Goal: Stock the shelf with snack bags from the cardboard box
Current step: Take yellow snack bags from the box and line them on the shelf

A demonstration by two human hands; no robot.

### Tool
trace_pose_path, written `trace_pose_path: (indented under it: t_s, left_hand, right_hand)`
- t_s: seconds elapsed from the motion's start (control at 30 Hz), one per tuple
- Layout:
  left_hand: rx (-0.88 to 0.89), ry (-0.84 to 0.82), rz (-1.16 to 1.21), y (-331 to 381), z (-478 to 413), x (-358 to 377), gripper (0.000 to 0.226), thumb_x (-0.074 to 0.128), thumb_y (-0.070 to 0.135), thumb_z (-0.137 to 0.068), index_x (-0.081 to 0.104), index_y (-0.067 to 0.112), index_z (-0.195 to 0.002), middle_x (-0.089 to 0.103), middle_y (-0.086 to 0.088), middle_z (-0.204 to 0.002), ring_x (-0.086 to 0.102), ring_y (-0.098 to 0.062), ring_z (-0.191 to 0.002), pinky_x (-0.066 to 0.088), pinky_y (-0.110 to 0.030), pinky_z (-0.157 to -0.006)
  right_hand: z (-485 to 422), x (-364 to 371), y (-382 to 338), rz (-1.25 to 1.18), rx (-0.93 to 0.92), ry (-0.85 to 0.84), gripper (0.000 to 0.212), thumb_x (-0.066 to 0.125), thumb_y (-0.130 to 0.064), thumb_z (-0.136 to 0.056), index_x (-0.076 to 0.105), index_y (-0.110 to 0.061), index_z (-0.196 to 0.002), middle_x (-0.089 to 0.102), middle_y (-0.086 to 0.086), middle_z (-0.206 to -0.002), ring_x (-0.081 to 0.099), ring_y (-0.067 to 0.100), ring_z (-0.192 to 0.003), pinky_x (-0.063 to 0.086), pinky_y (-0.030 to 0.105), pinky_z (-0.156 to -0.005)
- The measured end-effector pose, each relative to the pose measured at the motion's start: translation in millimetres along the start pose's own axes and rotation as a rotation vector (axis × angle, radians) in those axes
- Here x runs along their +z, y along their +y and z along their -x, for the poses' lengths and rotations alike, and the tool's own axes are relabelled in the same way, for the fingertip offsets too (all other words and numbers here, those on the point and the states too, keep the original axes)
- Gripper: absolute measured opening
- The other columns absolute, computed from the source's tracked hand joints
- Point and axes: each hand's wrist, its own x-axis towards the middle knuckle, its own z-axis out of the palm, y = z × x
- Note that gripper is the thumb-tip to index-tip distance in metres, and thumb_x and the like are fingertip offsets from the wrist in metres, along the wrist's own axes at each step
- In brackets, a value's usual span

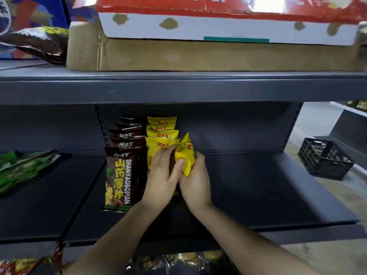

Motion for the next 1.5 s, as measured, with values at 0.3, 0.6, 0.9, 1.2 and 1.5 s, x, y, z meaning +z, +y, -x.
trace_pose_path:
  t_s: [0.3,0.6,0.9,1.2,1.5]
  left_hand:
    - [-0.585,0.116,0.672,19,-14,-6,0.025,0.045,0.026,-0.099,0.061,0.010,-0.109,0.070,-0.007,-0.093,0.069,-0.020,-0.081,0.058,-0.028,-0.069]
    - [-0.760,0.212,0.741,1,-27,-11,0.039,0.041,0.045,-0.097,0.065,0.013,-0.100,0.071,-0.013,-0.096,0.068,-0.033,-0.092,0.050,-0.051,-0.093]
    - [-0.408,0.099,-0.017,-8,24,4,0.083,0.060,0.031,-0.089,0.007,0.014,-0.152,0.021,-0.008,-0.153,0.023,-0.021,-0.141,0.025,-0.034,-0.115]
    - [-0.198,0.083,-0.152,-25,24,9,0.074,0.043,0.038,-0.097,-0.012,0.032,-0.146,0.013,-0.004,-0.157,0.012,-0.014,-0.145,0.017,-0.030,-0.117]
    - [-0.244,0.127,-0.161,-38,14,9,0.058,0.022,0.048,-0.099,-0.007,0.038,-0.148,0.013,0.008,-0.157,0.019,-0.009,-0.142,0.029,-0.027,-0.103]
  right_hand:
    - [23,-16,14,-0.043,-0.099,-0.310,0.099,0.074,-0.045,-0.073,0.013,-0.027,-0.149,0.033,-0.003,-0.134,0.040,0.008,-0.121,0.043,0.028,-0.097]
    - [10,19,22,-0.018,0.071,-0.425,0.090,0.078,-0.046,-0.068,0.025,-0.022,-0.138,0.049,-0.003,-0.127,0.052,0.016,-0.116,0.050,0.046,-0.092]
    - [14,53,19,0.196,0.115,-0.321,0.074,0.047,-0.058,-0.089,0.021,-0.020,-0.147,0.035,0.004,-0.131,0.035,0.022,-0.123,0.039,0.044,-0.100]
    - [1,36,37,0.127,-0.078,-0.504,0.079,0.057,-0.058,-0.076,0.024,-0.029,-0.142,0.041,-0.007,-0.133,0.041,0.020,-0.124,0.039,0.040,-0.098]
    - [3,44,48,0.035,-0.177,-0.434,0.087,0.069,-0.045,-0.077,0.021,-0.020,-0.145,0.038,-0.003,-0.123,0.039,0.008,-0.117,0.036,0.022,-0.084]
